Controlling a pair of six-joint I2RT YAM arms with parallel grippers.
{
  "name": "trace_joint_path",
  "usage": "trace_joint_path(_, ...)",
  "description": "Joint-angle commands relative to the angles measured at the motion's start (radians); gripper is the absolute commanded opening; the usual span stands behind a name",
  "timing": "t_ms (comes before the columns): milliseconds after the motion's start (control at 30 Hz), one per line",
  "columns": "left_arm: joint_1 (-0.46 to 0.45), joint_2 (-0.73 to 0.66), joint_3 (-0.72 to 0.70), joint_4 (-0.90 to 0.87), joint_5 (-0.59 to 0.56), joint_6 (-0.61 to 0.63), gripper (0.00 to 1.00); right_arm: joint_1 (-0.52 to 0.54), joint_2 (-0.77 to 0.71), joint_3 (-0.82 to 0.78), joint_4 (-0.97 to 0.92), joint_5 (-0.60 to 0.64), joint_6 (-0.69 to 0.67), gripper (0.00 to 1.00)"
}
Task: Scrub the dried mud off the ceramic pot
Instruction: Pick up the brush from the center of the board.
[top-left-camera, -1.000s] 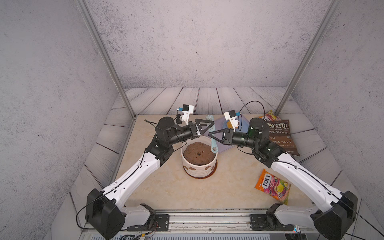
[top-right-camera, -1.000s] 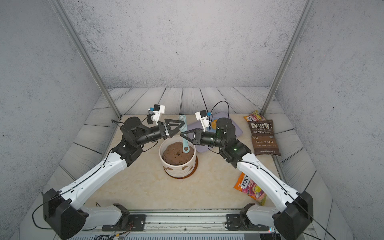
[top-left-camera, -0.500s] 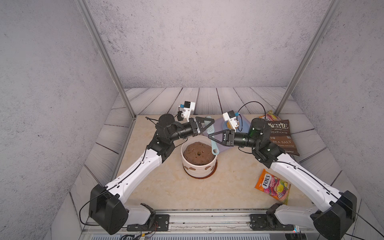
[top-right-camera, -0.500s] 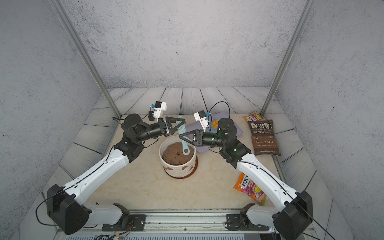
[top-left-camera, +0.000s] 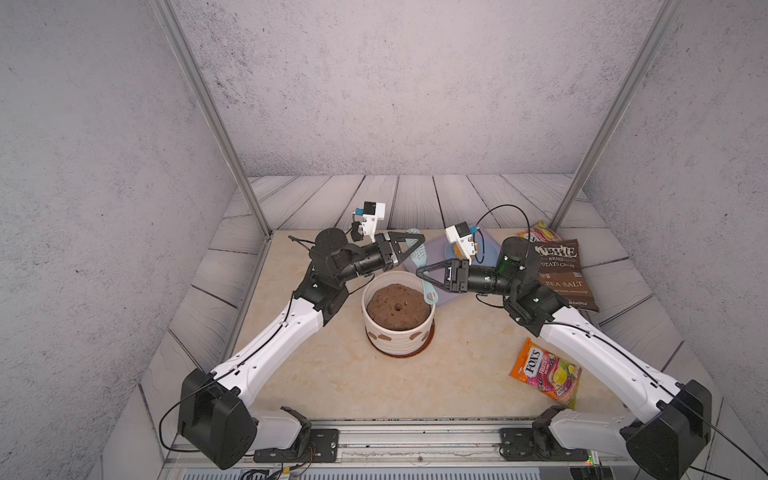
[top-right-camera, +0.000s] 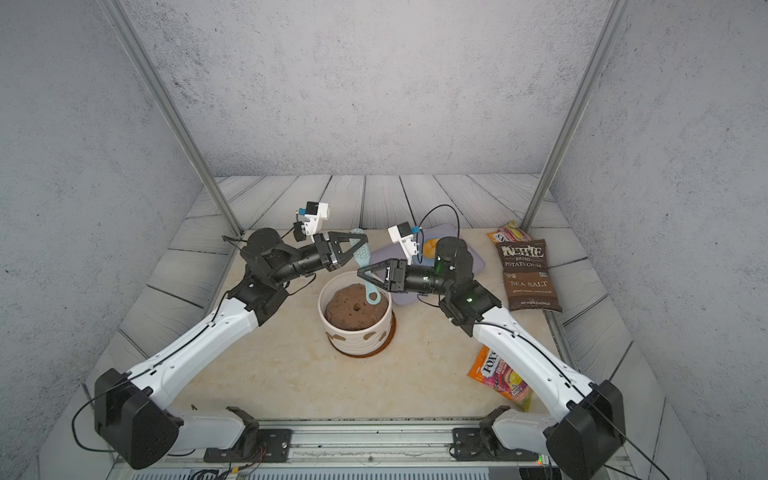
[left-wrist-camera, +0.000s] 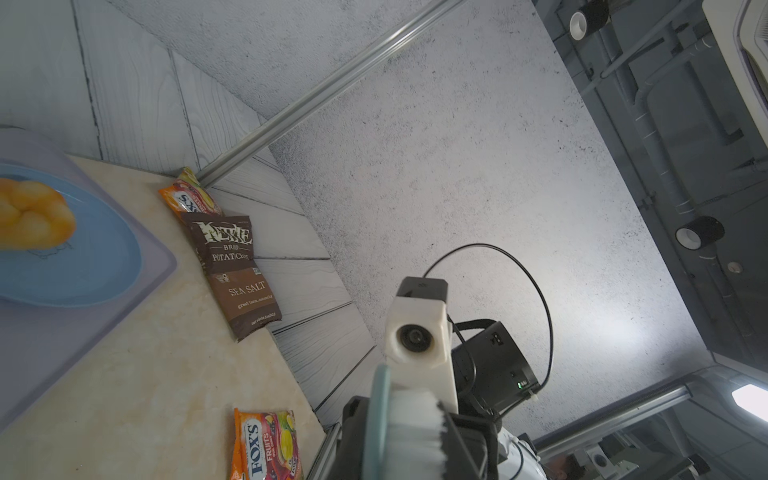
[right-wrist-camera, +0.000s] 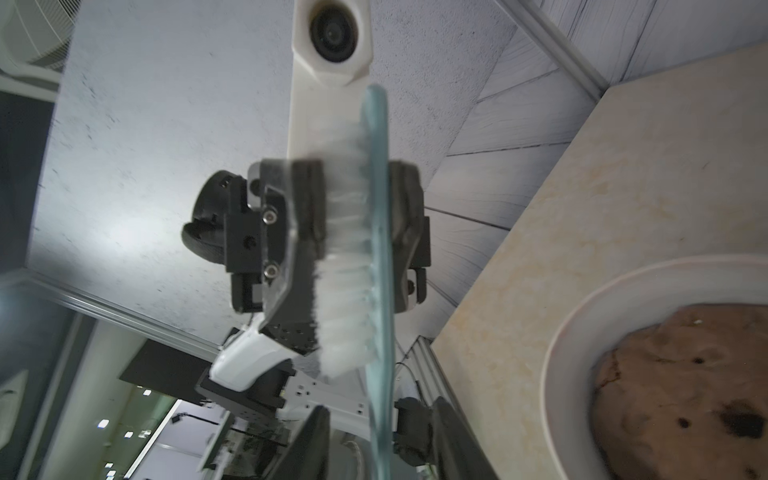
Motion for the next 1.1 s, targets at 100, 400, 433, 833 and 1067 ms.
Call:
trace_joint_path(100, 0.012, -0.041, -0.007, -0.091, -0.216, -0.006, 0.10, -0.003, -0.053, -0.024, -0.119, 0.144, -0.097, 0.67)
trace_joint_path(400, -0.013, -0.124, -0.073, -0.124, -0.532, -0.113, 0.10, 0.033, -0.143, -0.216, 0.105, 0.490, 0.098, 0.76)
trace_joint_path(433, -0.018, -0.127, -0.077, -0.123, -0.548, -0.125, 0.10, 0.048, -0.141, -0.223, 0.132, 0.518, 0.119, 0.76)
trace_joint_path(833, -0.028, -0.159, -0.139, -0.106, -0.550, -0.178, 0.11, 0.129, -0.076, -0.196, 0.295, 0.556, 0.238, 0.74)
trace_joint_path(1067, -0.028, -0.181, -0.145, -0.103, -0.531, -0.204, 0.12, 0.131, -0.054, -0.180, 0.239, 0.485, 0.164, 0.72)
